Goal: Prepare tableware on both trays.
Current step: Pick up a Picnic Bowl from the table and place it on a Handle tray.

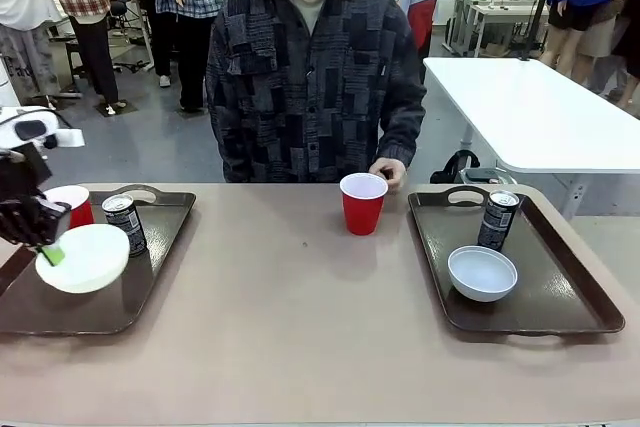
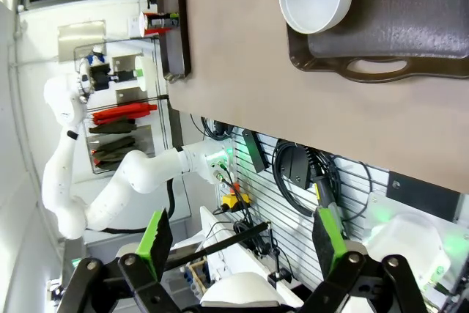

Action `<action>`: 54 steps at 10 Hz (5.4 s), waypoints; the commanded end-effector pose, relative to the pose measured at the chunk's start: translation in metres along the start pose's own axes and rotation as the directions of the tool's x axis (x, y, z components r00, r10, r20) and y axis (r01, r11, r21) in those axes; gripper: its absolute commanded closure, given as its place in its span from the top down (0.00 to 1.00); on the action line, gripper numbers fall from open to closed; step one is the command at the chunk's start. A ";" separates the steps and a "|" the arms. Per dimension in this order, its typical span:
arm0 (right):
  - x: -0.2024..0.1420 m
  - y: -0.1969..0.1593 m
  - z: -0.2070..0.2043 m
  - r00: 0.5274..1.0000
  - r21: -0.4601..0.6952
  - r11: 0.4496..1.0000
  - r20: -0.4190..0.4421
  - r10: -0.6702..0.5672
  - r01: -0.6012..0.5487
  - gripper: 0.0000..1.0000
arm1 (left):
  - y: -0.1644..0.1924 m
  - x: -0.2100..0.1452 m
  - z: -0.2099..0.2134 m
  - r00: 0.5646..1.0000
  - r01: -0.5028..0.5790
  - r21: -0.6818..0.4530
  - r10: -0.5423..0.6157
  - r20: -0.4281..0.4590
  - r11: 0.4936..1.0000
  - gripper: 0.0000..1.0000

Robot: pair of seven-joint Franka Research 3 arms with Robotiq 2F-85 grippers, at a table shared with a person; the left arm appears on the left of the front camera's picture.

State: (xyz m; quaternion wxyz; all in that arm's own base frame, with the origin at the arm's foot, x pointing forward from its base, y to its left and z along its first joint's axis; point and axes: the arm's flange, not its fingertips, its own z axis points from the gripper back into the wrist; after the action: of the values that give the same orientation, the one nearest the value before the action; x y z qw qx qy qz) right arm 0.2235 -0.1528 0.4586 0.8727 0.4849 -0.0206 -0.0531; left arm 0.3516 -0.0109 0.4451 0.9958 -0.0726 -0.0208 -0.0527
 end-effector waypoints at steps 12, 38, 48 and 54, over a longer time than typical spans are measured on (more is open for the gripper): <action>0.001 0.001 0.000 1.000 0.027 0.999 0.009 0.018 -0.018 1.00 | 0.047 0.038 -0.098 0.980 -0.199 0.055 0.197 0.025 0.979 0.00; 0.001 0.001 0.000 1.000 0.027 0.999 0.009 0.018 -0.018 1.00 | 0.004 0.011 -0.008 0.996 -0.085 0.044 0.083 0.029 0.995 1.00; 0.001 0.001 0.000 1.000 0.027 0.999 0.009 0.018 -0.018 1.00 | 0.171 -0.020 0.052 0.963 -0.208 -0.720 0.268 -0.031 0.662 1.00; 0.001 0.001 0.000 1.000 0.027 0.999 0.009 0.018 -0.018 1.00 | 0.242 -0.044 0.054 0.984 0.025 -0.805 0.126 0.124 0.593 1.00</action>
State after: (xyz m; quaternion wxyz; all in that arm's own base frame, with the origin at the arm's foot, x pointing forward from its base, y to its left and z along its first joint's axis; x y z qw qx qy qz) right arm 0.2232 -0.1530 0.4588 0.8726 0.4850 -0.0205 -0.0536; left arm 0.3265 0.2258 0.4599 0.8597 -0.5058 -0.0716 0.0016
